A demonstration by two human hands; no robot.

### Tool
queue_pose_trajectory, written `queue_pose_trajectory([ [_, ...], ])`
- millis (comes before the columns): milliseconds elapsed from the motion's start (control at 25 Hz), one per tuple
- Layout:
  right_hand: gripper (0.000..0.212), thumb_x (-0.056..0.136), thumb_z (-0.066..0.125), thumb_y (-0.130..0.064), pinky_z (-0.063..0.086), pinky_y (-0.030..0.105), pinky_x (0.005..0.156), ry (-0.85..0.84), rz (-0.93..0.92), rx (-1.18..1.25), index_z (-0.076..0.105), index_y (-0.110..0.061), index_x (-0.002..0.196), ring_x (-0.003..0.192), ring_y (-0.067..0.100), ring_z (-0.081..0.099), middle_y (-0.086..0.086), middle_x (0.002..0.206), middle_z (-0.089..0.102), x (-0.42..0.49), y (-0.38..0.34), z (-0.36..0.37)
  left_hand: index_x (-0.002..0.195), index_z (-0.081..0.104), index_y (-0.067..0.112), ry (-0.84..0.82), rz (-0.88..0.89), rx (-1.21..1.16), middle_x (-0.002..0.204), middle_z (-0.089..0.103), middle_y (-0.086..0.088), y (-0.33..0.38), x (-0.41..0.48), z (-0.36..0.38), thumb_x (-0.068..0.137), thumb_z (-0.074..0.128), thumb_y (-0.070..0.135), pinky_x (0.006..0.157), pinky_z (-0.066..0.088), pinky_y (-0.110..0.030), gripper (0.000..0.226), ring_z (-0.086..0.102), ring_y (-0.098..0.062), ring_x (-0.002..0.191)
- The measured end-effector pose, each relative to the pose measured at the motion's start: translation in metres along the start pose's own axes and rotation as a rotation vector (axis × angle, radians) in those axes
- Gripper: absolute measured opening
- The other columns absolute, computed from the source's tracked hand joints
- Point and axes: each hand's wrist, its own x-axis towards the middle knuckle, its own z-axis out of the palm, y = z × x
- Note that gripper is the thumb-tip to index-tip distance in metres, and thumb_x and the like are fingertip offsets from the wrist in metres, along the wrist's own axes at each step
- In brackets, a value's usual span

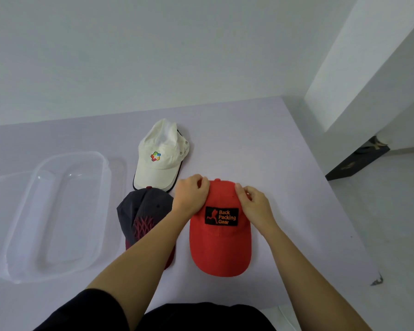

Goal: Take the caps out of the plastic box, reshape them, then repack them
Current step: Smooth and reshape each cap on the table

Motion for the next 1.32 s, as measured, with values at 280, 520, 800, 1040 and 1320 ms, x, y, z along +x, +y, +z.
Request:
queue_pose_trajectory([
  [280, 0.029, 0.098, 0.035, -0.039, 0.038, 0.023, 0.064, -0.195, 0.148, 0.122, 0.047, -0.016, 0.086, 0.07, 0.008, 0.044, -0.006, 0.077, 0.047, 0.009, 0.028, 0.004, 0.086, 0.069, 0.021, -0.353, -0.333, -0.425, 0.09, 0.065, 0.005, -0.019, 0.006, 0.01, 0.089, 0.055, 0.027, 0.076, 0.044, -0.025, 0.015, 0.057, -0.011, 0.086],
  [520, 0.027, 0.097, 0.033, -0.039, 0.039, 0.025, 0.064, -0.108, 0.073, 0.084, 0.04, -0.018, 0.082, 0.066, 0.008, 0.044, -0.006, 0.072, 0.045, 0.017, 0.035, 0.012, 0.103, 0.063, 0.009, -0.426, -0.332, -0.577, 0.096, 0.064, -0.007, -0.031, 0.006, 0.017, 0.097, 0.048, 0.03, 0.081, 0.049, -0.033, 0.026, 0.058, -0.017, 0.086],
  [800, 0.032, 0.094, 0.045, -0.04, 0.036, 0.026, 0.059, -0.096, -0.001, -0.073, 0.045, -0.017, 0.071, 0.057, 0.009, 0.041, -0.007, 0.062, 0.044, 0.033, 0.039, 0.006, 0.087, 0.058, 0.008, -0.28, -0.09, -0.037, 0.075, 0.056, 0.001, -0.032, 0.013, 0.02, 0.099, 0.038, 0.03, 0.068, 0.037, -0.028, 0.033, 0.052, -0.017, 0.075],
  [1040, 0.041, 0.093, 0.032, -0.056, 0.038, 0.039, 0.085, -0.082, 0.125, -0.353, 0.047, -0.027, 0.068, 0.073, 0.015, 0.051, -0.012, 0.065, 0.051, 0.039, 0.046, -0.001, 0.09, 0.05, 0.009, -0.212, -0.234, -0.046, 0.078, 0.055, 0.003, -0.034, 0.009, 0.022, 0.095, 0.045, 0.04, 0.058, 0.035, -0.021, 0.032, 0.05, -0.009, 0.07],
  [1320, 0.025, 0.093, 0.047, -0.04, 0.037, 0.022, 0.081, -0.229, 0.166, -0.076, 0.062, -0.024, 0.082, 0.082, 0.003, 0.053, -0.015, 0.082, 0.059, 0.036, 0.047, -0.031, 0.089, 0.064, 0.012, -0.294, -0.298, -0.037, 0.07, 0.063, 0.002, -0.032, 0.01, -0.002, 0.091, 0.053, 0.035, 0.061, 0.041, -0.023, 0.025, 0.057, -0.009, 0.064],
])
